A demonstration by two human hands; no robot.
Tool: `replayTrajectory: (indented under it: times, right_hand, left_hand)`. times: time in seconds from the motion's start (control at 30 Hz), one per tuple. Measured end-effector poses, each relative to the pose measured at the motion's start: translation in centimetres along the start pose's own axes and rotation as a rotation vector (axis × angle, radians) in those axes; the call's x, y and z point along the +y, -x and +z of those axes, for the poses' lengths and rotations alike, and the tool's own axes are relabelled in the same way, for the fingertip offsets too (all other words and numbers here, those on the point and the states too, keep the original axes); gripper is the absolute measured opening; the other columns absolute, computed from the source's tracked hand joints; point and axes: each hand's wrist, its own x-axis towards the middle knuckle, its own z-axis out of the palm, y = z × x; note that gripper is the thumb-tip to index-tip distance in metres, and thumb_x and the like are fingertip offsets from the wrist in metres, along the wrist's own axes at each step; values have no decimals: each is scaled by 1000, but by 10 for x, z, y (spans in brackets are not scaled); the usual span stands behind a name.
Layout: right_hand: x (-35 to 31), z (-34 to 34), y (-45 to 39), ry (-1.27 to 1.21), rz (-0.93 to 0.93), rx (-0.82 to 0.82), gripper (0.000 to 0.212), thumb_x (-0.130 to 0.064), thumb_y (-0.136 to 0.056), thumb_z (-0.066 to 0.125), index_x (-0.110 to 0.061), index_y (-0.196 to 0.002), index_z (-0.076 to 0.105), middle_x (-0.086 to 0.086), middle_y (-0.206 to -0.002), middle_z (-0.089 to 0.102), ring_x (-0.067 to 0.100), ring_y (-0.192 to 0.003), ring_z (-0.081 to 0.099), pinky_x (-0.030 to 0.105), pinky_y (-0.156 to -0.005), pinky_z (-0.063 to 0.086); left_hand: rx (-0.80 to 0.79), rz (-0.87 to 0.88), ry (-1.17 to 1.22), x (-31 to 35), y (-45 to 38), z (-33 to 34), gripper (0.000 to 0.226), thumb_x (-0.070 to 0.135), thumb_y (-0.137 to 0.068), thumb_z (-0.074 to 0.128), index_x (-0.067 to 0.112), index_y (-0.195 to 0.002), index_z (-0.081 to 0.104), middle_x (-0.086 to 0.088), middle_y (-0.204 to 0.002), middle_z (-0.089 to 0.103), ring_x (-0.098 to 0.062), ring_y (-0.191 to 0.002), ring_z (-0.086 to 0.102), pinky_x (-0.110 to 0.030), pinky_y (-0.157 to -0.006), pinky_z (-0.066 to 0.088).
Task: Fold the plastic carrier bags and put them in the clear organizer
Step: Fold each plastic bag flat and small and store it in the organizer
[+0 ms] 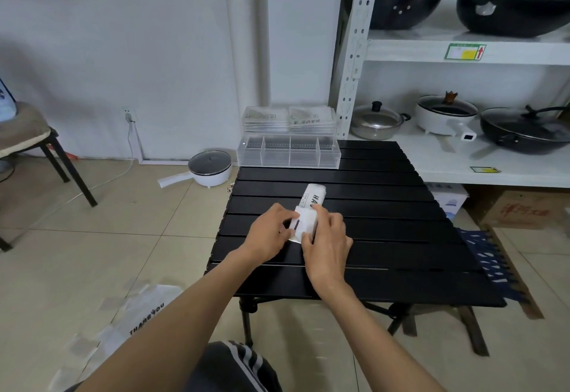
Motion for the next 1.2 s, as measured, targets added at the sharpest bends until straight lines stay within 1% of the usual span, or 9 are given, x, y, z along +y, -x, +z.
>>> replayTrajectory:
  times: [0.13,0.23,0.37,0.57,0.7,0.87,0.93,1.0,1.2]
  right_hand:
    - [8,-4,-6,180,-194,-109,43,-23,-94,57,-25,-136,52,-2,-156,30,17,-145,23,48,-118,10]
    - [17,-12,-15,278,-307,-258,39,-30,-100,43,-24,-137,52,-4,-157,31,15,-148,16,54,-118,-10]
    - [32,-18,-26,265,-364,-382,43,-34,-103,27,-29,-142,44,-10,-154,36,8,-147,20,51,-117,-16]
    - [36,-27,-32,171,-411,-439,73,-40,-80,4,-25,-142,41,-9,-151,39,7,-145,23,49,-119,-13]
    - [42,-27,-36,95,-375,-496,55,-15,-92,34,-24,-146,34,-6,-152,39,5,-145,22,46,-120,-11]
    - [47,-16,-42,-60,-252,-349,35,-25,-96,51,-30,-131,53,-10,-131,59,8,-124,48,39,-118,13]
    - [45,-11,-47,-103,-161,-281,17,-34,-96,53,-32,-111,61,-9,-110,66,13,-108,54,33,-99,28]
    - [41,-8,-52,-127,-80,-262,11,-37,-95,53,-34,-101,61,-10,-94,65,12,-98,54,31,-85,27]
    - [24,-1,-61,-123,10,-231,16,-35,-97,48,-26,-105,59,-11,-84,63,13,-83,58,34,-83,30]
  left_hand:
    - [-63,45,-71,-3,-5,-2,34,17,-92,59,19,-126,61,7,-127,45,-8,-82,54,-21,-84,45]
    - [-138,98,-125,-4,-9,-6,35,19,-92,59,17,-127,60,6,-141,40,-10,-84,53,-25,-88,44]
    - [-307,128,-146,-4,-16,-16,51,29,-86,65,22,-135,53,7,-149,34,-16,-111,54,-21,-94,39]
    - [-379,141,-207,5,-21,-25,69,13,-80,64,18,-143,36,-1,-149,37,-20,-120,49,-19,-93,34]
    - [-296,129,-229,6,-23,-20,61,16,-86,59,18,-142,38,-3,-145,44,-21,-120,51,-28,-97,39]
    - [-151,33,146,4,-23,-15,41,27,-90,64,20,-128,52,0,-123,62,-2,-85,57,-18,-78,42]
    - [-89,-35,289,5,-23,-14,31,30,-88,67,20,-116,59,0,-108,67,-5,-78,59,-19,-73,45]
    - [-36,-76,334,6,-25,-12,23,28,-85,69,15,-105,65,-2,-96,69,-10,-79,60,-21,-75,46]
    - [78,-241,284,12,-33,0,14,20,-88,67,8,-92,68,-12,-89,68,-17,-78,59,-33,-78,50]
